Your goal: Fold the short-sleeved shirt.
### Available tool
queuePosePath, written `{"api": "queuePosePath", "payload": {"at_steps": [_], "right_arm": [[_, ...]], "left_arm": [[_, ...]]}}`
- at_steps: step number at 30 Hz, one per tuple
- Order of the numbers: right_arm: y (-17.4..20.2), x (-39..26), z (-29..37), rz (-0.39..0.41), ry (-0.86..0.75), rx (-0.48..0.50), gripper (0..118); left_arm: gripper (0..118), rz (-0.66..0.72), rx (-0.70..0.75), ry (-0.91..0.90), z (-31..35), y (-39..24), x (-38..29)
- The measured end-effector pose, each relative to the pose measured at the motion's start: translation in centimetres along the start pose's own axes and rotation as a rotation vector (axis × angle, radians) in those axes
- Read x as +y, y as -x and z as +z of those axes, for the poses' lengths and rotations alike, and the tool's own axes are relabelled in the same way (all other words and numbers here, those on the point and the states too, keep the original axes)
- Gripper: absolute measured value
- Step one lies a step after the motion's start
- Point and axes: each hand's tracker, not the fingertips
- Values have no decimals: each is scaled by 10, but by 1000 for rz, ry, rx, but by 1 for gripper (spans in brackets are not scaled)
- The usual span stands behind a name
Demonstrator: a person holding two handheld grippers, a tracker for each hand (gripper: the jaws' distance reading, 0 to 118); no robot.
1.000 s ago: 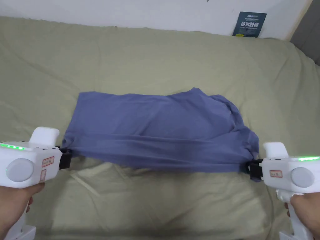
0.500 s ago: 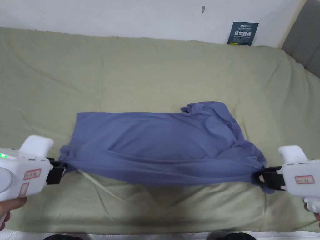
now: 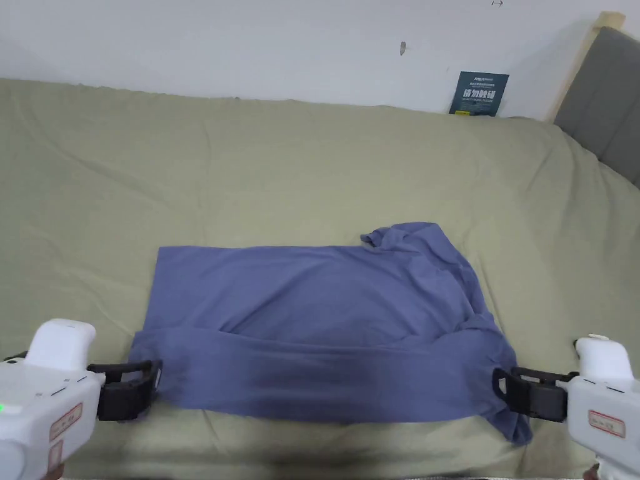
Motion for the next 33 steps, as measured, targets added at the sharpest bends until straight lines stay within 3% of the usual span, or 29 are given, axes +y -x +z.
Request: {"api": "queuePosePath", "payload": {"at_steps": [2,5,8,9,10,11,12,20,30,32,33], "right_arm": [[19,0,26,4,-124,-63,110],[55,-3,72,9,-333,-24,110],[79,-12,92,96,-452,-3,103],[86,-12,94,114,-453,-3,90],[90,-12,93,118,-443,-6,66],[94,-11,90,128,-433,-8,24],[95,-11,84,146,-415,-9,3],[97,-4,69,153,-372,36,3],[86,15,5,128,-255,38,3],[83,19,-8,128,-232,32,3],[81,21,-15,124,-223,25,3]], "left_arm": [[104,25,-17,-134,25,-12,5],[104,32,56,-325,62,-42,11],[101,2,93,-395,74,-59,12],[91,-4,28,-312,68,-62,13],[65,-14,19,-270,64,-64,15],[14,-23,32,-255,58,-65,18],[0,-28,39,-259,54,-65,18],[0,35,30,-85,-10,-38,51],[0,24,71,270,-249,45,106],[8,13,58,269,-277,50,115],[35,-30,67,288,-293,52,120]]}}
